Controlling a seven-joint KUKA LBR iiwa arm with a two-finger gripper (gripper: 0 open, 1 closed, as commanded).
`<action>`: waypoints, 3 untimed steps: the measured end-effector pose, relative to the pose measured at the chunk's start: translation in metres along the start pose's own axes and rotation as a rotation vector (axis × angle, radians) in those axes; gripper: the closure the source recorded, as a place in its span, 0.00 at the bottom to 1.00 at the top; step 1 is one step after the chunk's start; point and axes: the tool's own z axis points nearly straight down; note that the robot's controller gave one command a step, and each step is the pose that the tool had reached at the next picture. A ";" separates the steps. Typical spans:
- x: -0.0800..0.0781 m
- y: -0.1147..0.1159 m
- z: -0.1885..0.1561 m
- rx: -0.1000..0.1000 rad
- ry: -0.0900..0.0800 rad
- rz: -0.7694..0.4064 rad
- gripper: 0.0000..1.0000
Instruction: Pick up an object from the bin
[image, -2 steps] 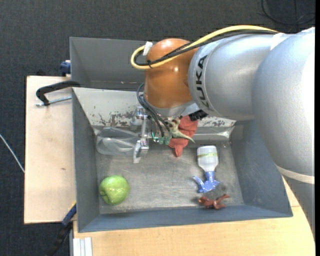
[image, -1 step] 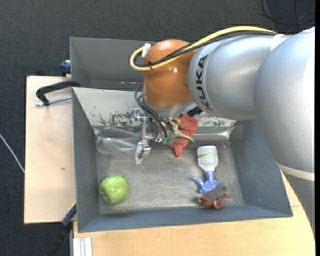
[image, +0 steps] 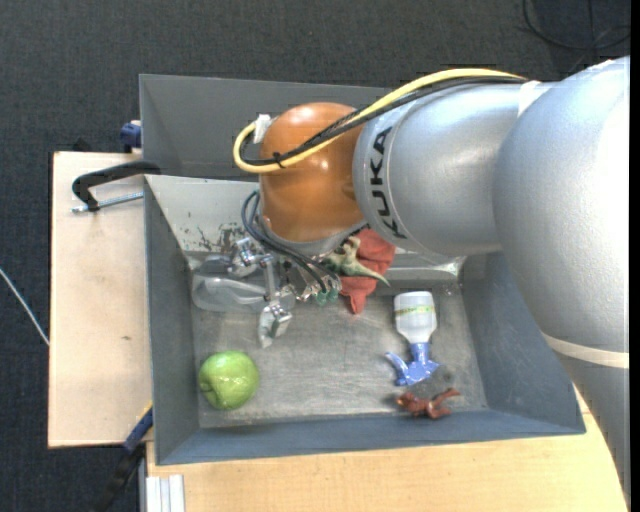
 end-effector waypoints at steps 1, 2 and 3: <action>0.040 0.003 0.005 -0.002 -0.008 -0.091 0.00; 0.041 0.032 0.024 0.001 0.002 -0.191 0.00; 0.070 0.049 0.015 -0.003 0.003 -0.499 1.00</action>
Offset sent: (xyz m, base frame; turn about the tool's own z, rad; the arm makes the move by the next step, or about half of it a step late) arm -0.0581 0.0411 -0.0368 -0.2225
